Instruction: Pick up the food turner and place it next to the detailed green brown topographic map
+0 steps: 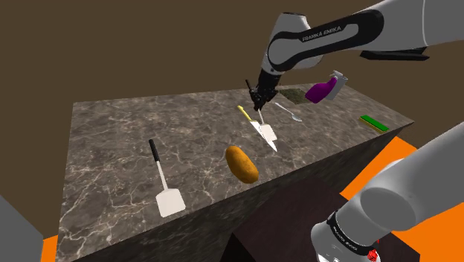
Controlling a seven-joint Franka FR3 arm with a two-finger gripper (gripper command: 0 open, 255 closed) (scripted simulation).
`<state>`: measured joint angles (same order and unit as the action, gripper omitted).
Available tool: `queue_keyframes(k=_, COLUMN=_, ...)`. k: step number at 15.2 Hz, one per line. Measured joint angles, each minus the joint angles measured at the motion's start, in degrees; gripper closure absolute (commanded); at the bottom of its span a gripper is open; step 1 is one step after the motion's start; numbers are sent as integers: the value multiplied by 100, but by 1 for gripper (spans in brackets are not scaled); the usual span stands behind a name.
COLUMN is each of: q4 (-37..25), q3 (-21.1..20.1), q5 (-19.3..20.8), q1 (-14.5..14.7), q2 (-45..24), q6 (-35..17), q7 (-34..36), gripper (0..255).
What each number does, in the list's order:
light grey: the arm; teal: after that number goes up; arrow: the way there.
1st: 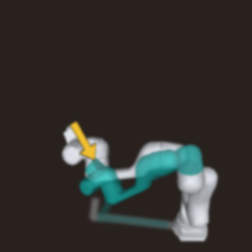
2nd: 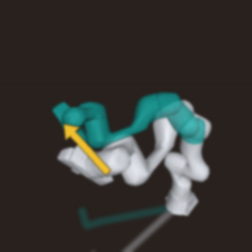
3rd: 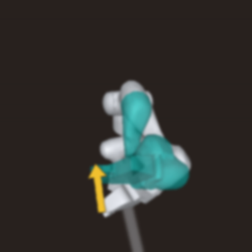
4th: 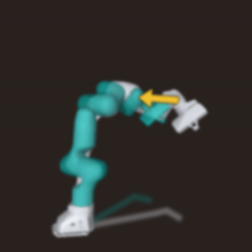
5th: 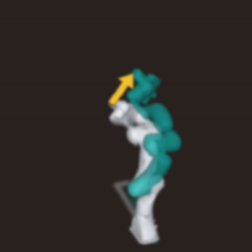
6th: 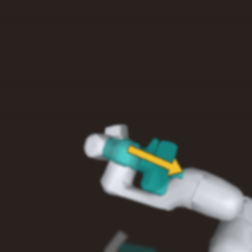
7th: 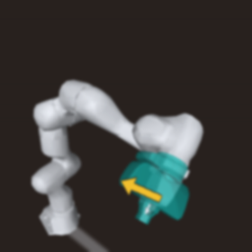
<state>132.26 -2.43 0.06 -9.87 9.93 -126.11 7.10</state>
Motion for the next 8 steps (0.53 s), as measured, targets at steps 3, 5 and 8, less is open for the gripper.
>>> queue_keyframes(k=3, q4=178, q3=275, q5=20, q1=-192, q2=180, q6=0, q7=-451, gripper=255)
queue_keyframes(k=5, q4=251, q3=441, q5=42, q1=-305, q2=287, q6=31, q7=-715, gripper=255)
queue_keyframes(k=8, q4=377, q3=727, q5=94, q1=-500, q2=413, q6=31, q7=-1159, gripper=255)
